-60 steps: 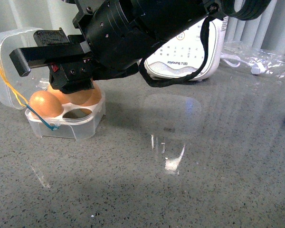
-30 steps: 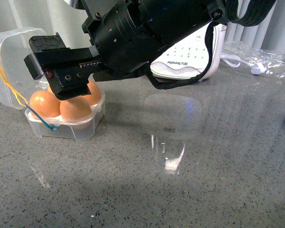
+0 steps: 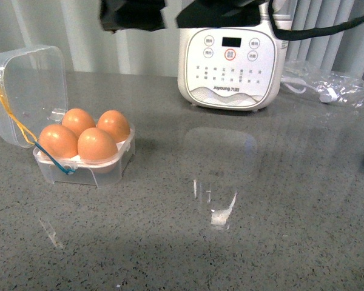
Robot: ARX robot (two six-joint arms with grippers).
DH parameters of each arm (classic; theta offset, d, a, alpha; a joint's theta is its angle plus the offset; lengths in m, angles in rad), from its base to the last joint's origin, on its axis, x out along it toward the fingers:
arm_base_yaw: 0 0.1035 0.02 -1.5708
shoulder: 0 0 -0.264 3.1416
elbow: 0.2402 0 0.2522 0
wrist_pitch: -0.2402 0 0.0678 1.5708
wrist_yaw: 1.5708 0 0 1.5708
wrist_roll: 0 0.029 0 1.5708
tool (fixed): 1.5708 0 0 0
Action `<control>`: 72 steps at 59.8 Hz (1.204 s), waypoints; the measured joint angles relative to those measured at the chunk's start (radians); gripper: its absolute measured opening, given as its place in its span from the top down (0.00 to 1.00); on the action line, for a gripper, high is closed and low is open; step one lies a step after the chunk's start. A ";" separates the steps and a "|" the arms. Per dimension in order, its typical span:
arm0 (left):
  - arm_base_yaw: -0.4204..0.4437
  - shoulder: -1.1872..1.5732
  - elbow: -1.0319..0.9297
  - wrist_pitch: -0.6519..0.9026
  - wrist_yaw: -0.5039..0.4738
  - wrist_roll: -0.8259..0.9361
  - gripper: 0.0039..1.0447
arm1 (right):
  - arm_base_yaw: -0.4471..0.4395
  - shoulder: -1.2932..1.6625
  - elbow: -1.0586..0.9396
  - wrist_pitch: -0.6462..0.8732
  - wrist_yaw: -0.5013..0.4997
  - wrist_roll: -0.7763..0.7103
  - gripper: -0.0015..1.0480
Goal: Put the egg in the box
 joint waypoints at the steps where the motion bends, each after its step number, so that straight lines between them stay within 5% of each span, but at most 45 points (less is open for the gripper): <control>1: 0.000 0.000 0.000 0.000 0.000 0.000 0.06 | -0.010 -0.019 -0.019 0.010 0.011 0.001 0.07; 30: 0.000 0.000 0.000 0.000 0.000 0.000 0.06 | -0.333 -0.528 -0.636 0.282 0.277 -0.038 0.07; 53: 0.000 0.000 0.000 0.000 0.000 0.000 0.06 | -0.641 -0.917 -1.003 0.256 0.228 -0.097 0.07; 61: 0.000 0.000 0.000 0.000 0.000 0.000 0.06 | -0.739 -1.079 -1.132 0.386 0.070 0.024 0.27; 72: 0.000 0.000 0.000 0.000 0.000 0.000 0.06 | -0.752 -1.287 -1.190 0.260 0.067 0.077 0.58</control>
